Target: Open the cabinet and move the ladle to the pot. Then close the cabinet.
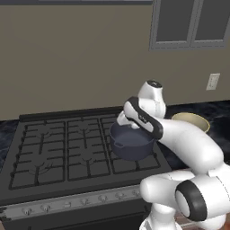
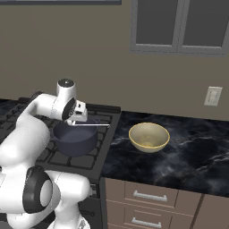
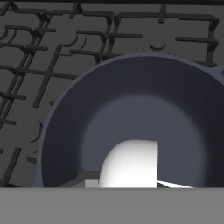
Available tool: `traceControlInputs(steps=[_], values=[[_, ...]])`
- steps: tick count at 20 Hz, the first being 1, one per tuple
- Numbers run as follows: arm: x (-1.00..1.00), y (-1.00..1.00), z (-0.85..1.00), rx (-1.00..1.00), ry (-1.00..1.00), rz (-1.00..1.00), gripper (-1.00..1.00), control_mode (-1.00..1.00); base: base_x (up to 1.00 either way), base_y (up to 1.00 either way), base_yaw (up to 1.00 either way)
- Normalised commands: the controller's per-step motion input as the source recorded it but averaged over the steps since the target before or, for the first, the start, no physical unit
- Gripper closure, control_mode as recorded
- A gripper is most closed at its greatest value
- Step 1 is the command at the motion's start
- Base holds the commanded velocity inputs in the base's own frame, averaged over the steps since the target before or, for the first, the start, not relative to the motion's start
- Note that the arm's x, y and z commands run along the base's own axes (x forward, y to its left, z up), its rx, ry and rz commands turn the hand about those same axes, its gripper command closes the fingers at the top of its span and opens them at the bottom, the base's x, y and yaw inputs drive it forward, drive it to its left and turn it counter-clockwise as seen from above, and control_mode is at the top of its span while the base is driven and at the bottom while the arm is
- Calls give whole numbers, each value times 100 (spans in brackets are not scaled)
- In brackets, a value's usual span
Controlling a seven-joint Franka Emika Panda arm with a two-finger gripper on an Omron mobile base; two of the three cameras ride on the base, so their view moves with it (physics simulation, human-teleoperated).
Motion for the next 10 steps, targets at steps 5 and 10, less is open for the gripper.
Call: traceControlInputs(steps=[5, 10], values=[[22, 0, -19, 0, 0, 0, 100, -100, 0, 0, 0], [19, 0, -23, 0, 0, 0, 100, -100, 0, 0, 0]])
